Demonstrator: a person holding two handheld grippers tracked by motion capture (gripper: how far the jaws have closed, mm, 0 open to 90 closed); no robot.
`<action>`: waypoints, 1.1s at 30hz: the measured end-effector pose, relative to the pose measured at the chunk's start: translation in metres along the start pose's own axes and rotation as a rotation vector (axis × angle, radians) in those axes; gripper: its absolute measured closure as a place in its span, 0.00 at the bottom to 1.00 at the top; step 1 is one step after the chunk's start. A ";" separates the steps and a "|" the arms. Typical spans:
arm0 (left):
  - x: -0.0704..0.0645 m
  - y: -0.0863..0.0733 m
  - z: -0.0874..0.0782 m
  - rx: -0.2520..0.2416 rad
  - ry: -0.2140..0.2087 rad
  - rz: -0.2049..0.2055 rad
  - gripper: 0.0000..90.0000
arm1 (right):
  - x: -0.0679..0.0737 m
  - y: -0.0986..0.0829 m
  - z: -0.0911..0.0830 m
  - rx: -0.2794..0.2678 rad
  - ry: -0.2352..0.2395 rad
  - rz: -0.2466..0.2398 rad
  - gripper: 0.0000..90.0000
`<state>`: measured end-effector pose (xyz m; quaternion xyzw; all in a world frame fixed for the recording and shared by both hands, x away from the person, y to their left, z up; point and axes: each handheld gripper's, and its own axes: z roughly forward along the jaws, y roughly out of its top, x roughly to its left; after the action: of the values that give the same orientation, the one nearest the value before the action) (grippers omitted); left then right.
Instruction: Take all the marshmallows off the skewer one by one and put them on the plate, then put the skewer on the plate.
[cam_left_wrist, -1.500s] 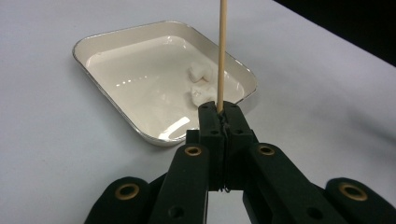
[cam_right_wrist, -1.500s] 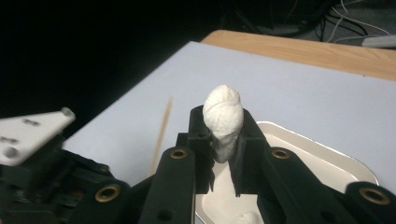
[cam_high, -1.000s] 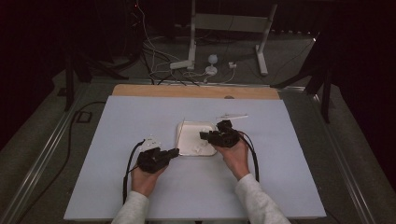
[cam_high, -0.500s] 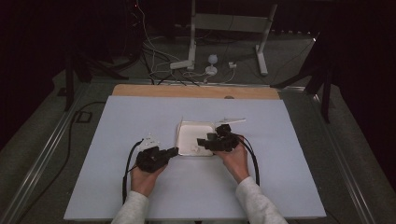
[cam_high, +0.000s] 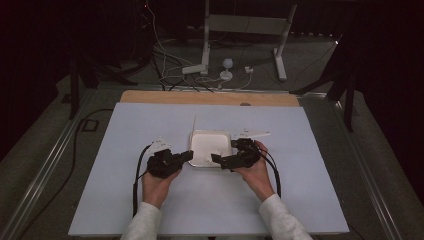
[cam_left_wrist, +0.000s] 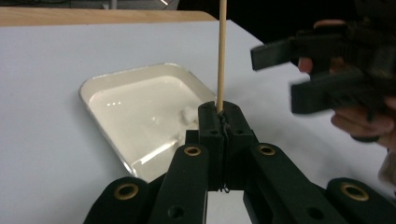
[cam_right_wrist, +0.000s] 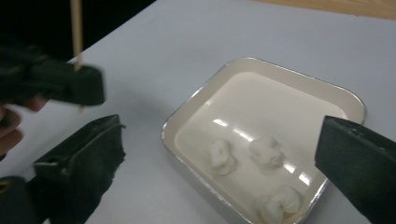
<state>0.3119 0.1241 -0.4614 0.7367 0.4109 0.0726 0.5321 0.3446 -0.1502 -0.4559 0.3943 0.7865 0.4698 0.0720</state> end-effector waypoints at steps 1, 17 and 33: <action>0.001 0.002 0.001 0.000 -0.004 -0.006 1.00 | 0.001 -0.001 -0.002 -0.005 -0.001 -0.003 0.00; 0.018 0.009 0.022 0.028 0.013 -0.090 1.00 | 0.001 -0.016 -0.036 -0.051 -0.016 -0.037 0.00; 0.023 0.004 0.053 0.084 0.039 -0.152 0.99 | -0.007 -0.028 -0.069 -0.063 -0.050 -0.041 0.00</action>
<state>0.3578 0.1014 -0.4877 0.7235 0.4784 0.0293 0.4967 0.3003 -0.2084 -0.4423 0.3873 0.7772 0.4827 0.1138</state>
